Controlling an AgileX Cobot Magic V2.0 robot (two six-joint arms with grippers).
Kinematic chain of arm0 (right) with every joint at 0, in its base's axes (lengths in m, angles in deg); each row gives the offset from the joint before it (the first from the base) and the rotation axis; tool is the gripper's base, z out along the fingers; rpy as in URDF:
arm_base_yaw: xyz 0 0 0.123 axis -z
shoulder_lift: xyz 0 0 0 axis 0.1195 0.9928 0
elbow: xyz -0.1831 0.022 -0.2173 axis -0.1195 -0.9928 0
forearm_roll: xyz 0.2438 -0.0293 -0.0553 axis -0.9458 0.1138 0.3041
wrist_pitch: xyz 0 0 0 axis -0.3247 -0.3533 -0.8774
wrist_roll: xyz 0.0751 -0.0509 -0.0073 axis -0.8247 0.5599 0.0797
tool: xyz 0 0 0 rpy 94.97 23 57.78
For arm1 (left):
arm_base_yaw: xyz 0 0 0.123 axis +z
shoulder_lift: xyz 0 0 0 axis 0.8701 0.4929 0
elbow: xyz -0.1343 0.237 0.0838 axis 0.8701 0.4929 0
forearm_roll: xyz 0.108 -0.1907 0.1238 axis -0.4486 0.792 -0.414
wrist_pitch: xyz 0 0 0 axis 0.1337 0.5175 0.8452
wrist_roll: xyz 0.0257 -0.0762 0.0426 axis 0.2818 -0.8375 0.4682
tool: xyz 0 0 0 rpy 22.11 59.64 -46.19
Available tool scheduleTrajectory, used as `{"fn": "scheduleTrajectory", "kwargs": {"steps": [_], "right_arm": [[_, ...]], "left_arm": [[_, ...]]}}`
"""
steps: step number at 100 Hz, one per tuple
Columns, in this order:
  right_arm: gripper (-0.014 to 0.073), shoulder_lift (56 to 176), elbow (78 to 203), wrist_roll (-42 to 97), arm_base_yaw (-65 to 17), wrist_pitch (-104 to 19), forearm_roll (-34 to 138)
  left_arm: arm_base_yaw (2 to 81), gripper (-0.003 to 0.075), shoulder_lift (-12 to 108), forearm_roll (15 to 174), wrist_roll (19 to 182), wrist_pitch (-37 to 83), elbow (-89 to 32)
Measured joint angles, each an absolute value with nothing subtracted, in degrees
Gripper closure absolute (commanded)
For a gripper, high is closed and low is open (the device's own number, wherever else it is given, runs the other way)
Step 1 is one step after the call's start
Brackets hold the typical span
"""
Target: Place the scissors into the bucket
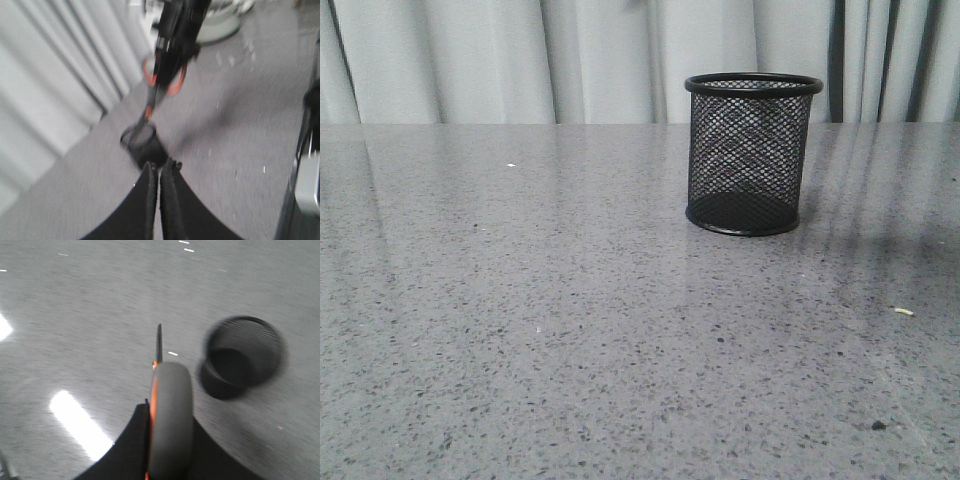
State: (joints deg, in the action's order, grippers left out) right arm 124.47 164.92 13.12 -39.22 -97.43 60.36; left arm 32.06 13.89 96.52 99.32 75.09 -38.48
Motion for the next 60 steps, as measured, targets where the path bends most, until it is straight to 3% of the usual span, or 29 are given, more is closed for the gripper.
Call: {"fn": "scheduleTrajectory", "kwargs": {"steps": [32, 60], "right_arm": [[0.0658, 132.1, 166.6, 12.9, -33.2, -100.6, 67.1], [0.0657, 142.1, 170.0, 12.8, -33.2, -96.3, 69.2]], "left_arm": [[34.4, 0.0740, -3.9, 86.4, 86.3, 79.1, -31.1], [39.8, 0.0740, -7.5, 87.9, 85.8, 80.1, -26.6]]}}
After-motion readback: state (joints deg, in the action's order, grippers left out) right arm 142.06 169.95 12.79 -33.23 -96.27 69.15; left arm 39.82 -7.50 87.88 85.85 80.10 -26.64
